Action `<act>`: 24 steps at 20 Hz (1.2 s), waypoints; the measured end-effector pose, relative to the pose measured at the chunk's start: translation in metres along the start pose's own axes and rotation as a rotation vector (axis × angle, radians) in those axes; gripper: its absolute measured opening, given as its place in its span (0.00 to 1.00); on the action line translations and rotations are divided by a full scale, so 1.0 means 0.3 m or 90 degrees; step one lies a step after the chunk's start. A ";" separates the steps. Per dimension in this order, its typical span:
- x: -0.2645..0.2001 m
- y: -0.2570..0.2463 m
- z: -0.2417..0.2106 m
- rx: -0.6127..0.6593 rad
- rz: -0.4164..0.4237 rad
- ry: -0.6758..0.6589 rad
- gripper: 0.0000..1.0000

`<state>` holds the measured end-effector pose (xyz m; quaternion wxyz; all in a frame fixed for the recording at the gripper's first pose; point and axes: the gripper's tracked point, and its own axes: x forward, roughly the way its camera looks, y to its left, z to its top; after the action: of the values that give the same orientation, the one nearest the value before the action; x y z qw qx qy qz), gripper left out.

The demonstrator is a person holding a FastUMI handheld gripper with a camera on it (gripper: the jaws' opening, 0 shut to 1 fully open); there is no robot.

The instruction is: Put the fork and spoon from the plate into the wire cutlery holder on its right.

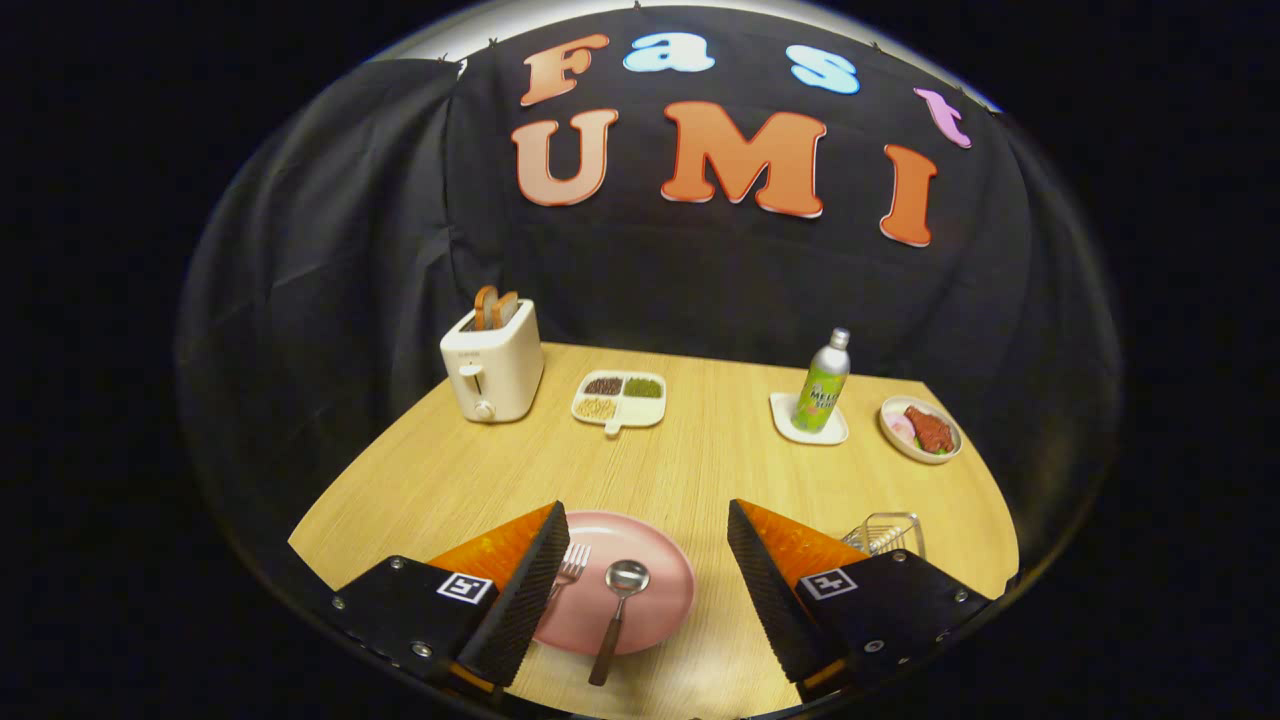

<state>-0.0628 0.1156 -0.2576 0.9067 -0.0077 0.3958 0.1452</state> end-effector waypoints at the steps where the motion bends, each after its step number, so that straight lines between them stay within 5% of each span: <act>1: 0.017 0.012 -0.037 0.005 0.008 0.029 0.96; 12: 0.116 0.058 -0.389 0.007 0.040 0.257 0.81; 18: 0.159 0.067 -0.487 0.016 0.037 0.341 0.61; 24: 0.182 0.067 -0.547 0.015 0.027 0.404 0.30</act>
<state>-0.1506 0.1278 -0.4076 0.7351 -0.0339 0.6604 0.1496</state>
